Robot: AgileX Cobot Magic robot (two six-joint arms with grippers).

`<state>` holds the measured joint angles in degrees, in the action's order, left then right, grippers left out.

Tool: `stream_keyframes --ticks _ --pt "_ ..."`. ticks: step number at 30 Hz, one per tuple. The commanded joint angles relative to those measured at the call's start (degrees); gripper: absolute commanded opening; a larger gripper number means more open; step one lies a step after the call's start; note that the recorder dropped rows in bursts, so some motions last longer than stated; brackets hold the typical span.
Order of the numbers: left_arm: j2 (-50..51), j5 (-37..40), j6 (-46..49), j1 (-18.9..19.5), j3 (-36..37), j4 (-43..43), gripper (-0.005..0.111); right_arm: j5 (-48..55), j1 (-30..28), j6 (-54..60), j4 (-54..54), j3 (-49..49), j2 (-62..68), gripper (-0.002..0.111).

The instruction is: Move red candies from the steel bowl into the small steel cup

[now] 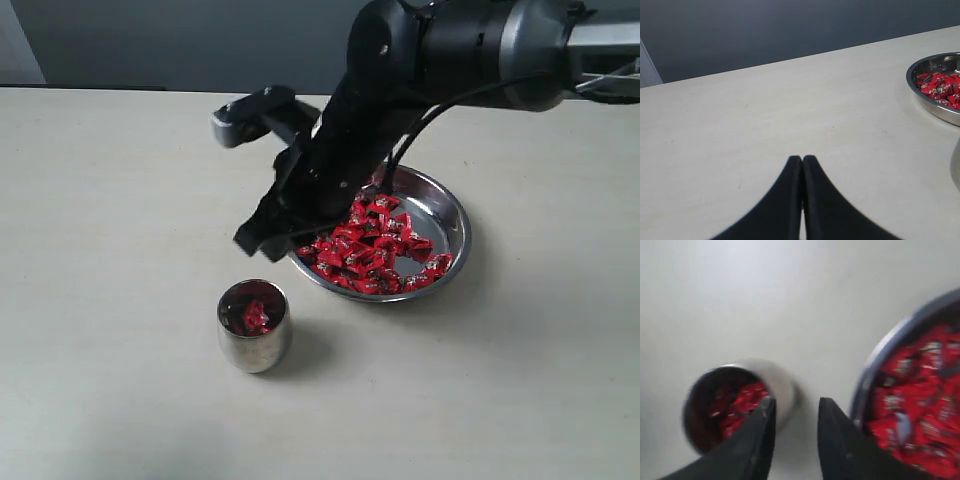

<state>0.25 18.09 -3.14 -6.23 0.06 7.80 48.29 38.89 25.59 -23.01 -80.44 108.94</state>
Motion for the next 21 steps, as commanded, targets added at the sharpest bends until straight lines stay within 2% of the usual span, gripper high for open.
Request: stream_keyframes --ticks 1,5,12,21 --pt "-0.25 -0.41 -0.32 -0.43 -0.06 -0.04 0.0 -1.85 -4.2 -8.25 10.29 0.1 -1.16 0.03" --pt "-0.25 -0.41 -0.32 -0.43 -0.06 -0.04 0.0 -0.14 -7.65 -10.78 16.44 0.1 -0.17 0.03" --pt "-0.25 -0.41 -0.32 -0.43 -0.06 -0.04 0.0 2.17 -11.59 -10.78 18.81 0.1 4.01 0.03" --pt "-0.25 -0.41 -0.32 -0.43 -0.06 -0.04 0.0 1.69 -11.59 -12.62 23.75 0.1 8.35 0.03"
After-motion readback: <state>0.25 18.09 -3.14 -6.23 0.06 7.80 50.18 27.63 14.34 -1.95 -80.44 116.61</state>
